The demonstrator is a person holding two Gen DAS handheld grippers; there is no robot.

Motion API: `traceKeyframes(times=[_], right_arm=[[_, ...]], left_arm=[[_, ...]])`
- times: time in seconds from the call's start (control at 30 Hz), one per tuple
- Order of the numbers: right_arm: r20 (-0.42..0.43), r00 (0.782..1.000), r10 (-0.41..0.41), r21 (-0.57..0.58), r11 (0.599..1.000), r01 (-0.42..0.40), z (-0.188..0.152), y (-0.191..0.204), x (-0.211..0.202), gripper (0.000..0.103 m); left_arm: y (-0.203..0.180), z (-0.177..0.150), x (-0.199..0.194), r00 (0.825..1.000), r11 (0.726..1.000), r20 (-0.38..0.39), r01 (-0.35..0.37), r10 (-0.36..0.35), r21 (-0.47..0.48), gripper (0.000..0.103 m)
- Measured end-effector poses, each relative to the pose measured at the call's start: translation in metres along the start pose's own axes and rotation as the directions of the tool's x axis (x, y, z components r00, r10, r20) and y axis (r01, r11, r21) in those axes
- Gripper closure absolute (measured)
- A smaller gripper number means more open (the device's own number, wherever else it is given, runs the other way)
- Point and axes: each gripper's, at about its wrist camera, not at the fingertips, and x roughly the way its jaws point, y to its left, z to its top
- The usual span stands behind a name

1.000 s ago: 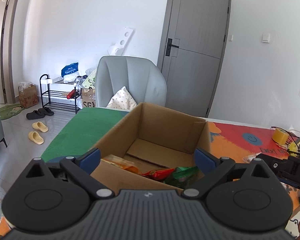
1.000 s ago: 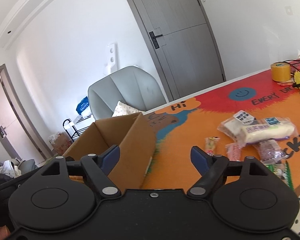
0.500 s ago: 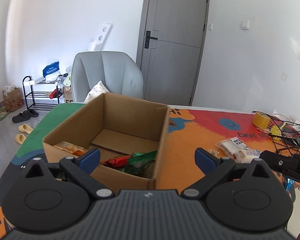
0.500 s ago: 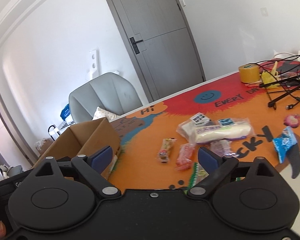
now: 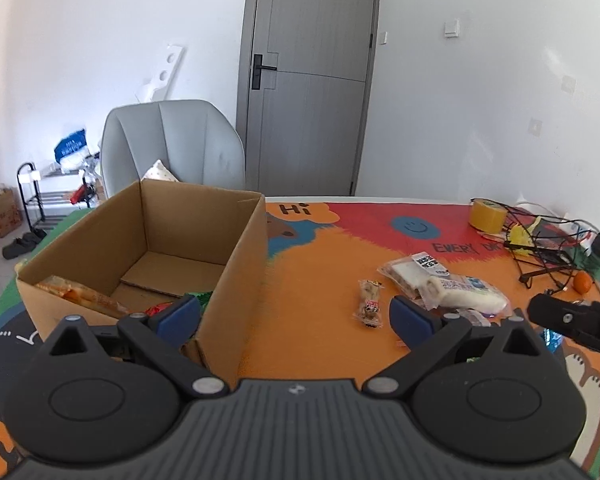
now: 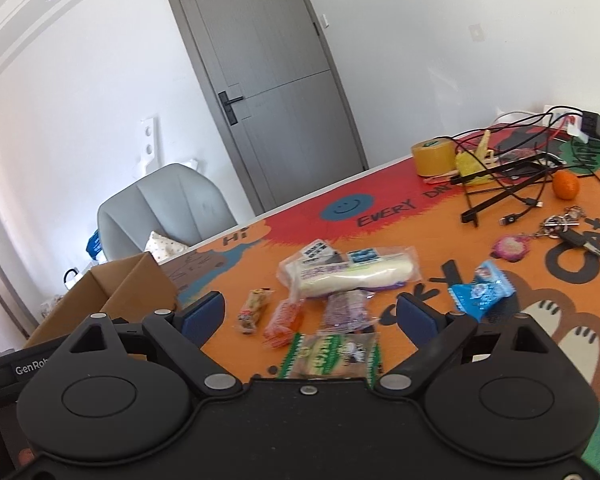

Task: Organize snacks
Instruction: 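Move both tools back from the box toward the remaining snacks, then grasp a green snack packet with the left tool while the right tool grasps a blue packet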

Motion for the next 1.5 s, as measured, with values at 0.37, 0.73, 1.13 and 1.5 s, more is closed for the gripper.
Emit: traceKeyframes(times=[0.37,0.73,1.13,1.5], right_arm=[[-0.017,0.999,-0.047,0.058,0.997,0.048,-0.006,-0.043,0.002,0.01],[-0.03,0.993,-0.113,0.07,0.991,0.114,-0.011,-0.068,0.007,0.018],[-0.028,0.985,-0.17,0.05,0.984,0.171,-0.015,-0.083,0.012,0.023],[-0.044,0.983,-0.177,0.055,0.982,0.179,-0.017,-0.092,0.025,0.023]], left_arm=[[-0.025,0.005,-0.006,0.999,0.999,0.019,0.029,-0.029,0.018,0.003],[-0.06,-0.026,0.009,0.993,0.995,-0.067,0.095,-0.093,0.027,0.003],[-0.084,-0.052,0.027,0.984,0.993,-0.143,0.111,-0.105,0.039,0.009],[-0.084,-0.061,0.044,0.977,0.997,-0.201,0.078,-0.075,0.011,0.076]])
